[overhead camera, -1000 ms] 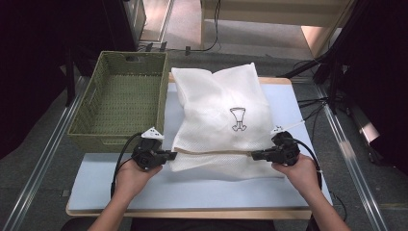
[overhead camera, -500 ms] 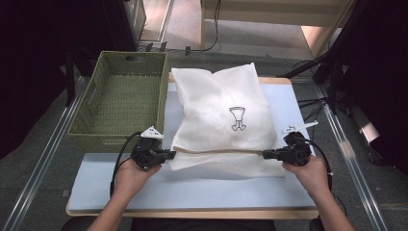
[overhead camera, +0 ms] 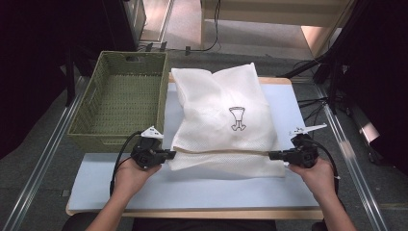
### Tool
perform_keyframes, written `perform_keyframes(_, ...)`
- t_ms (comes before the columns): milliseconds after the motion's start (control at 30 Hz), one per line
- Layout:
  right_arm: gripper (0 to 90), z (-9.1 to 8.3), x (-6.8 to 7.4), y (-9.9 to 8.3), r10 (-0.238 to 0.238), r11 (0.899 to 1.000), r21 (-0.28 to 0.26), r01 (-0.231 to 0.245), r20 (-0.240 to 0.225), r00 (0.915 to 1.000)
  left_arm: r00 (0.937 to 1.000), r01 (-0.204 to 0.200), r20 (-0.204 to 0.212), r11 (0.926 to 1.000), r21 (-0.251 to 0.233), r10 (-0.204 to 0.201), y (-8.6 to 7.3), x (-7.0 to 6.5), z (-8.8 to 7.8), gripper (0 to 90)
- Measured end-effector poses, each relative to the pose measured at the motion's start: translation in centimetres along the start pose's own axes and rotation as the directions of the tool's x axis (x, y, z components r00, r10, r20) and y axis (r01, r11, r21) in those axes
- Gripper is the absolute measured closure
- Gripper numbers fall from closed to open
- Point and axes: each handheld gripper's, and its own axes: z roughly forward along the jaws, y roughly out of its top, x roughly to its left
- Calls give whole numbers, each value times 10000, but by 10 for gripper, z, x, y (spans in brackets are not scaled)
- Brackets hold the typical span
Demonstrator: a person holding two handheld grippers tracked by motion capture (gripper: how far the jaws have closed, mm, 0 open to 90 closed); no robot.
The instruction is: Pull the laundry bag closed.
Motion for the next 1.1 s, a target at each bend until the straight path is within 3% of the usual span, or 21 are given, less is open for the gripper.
perform_keyframes(733,890,-11,-27,-11,784,9969,-105,-780,372,9962,10000,-6,8,9999,103,6,0,2,0,884)
perform_keyframes(967,890,-9,-35,-13,990,9947,151,-1017,1264,9870,9999,35,-132,9997,241,-31,-2,5,1,885)
perform_keyframes(1100,890,-9,-33,-12,877,9957,188,-912,1397,9863,9997,-68,-246,9998,205,73,-3,3,2,883)
